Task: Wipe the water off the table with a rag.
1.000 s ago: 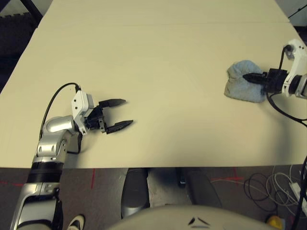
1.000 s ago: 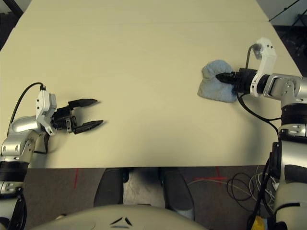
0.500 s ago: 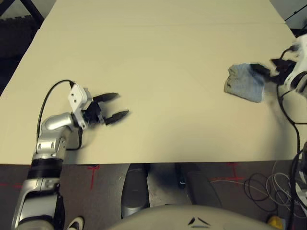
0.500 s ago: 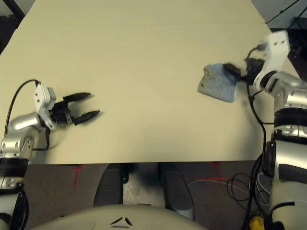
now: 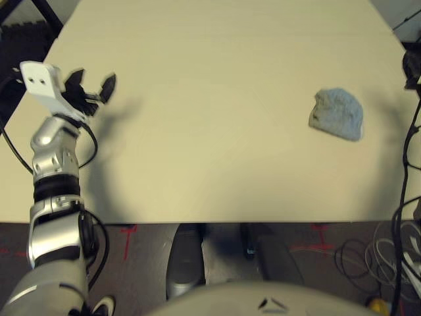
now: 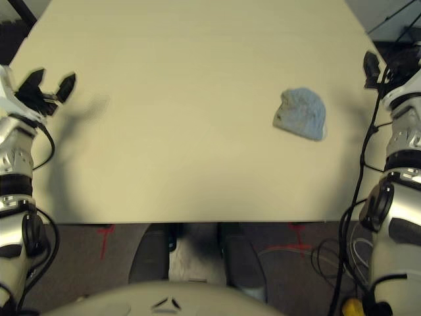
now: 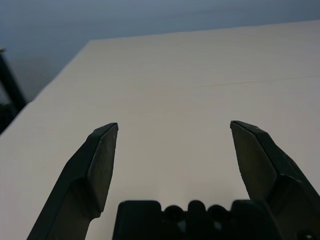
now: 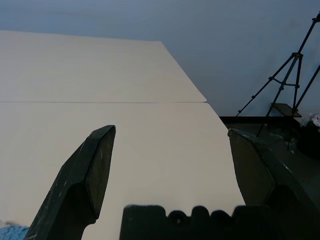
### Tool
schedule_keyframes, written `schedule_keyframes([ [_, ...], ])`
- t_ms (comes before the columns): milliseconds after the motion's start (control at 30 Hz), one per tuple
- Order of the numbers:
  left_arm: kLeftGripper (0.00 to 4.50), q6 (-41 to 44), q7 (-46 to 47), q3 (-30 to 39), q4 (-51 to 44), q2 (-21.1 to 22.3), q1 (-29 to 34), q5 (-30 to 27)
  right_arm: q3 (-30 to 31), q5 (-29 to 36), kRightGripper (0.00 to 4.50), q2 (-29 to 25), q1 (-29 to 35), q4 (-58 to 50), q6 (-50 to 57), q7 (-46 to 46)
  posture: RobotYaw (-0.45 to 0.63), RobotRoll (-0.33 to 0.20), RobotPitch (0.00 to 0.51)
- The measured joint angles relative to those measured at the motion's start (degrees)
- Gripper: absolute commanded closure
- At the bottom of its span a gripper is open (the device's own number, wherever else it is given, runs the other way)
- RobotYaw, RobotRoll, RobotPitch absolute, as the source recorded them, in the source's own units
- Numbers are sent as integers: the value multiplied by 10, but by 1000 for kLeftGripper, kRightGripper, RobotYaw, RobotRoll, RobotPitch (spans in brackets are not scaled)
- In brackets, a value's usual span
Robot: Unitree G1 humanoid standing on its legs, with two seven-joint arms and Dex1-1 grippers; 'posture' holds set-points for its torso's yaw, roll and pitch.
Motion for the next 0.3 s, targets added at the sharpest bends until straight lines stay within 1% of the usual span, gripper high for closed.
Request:
schedule_keyframes([
  [133, 0, -19, 16, 2, 28, 2, -5, 8, -6, 0, 37, 3, 5, 8, -11, -10, 179, 0, 183],
  [300, 0, -32, 16, 2, 32, 2, -5, 11, -7, 0, 37, 8, 9, 13, -17, -16, 177, 0, 180],
])
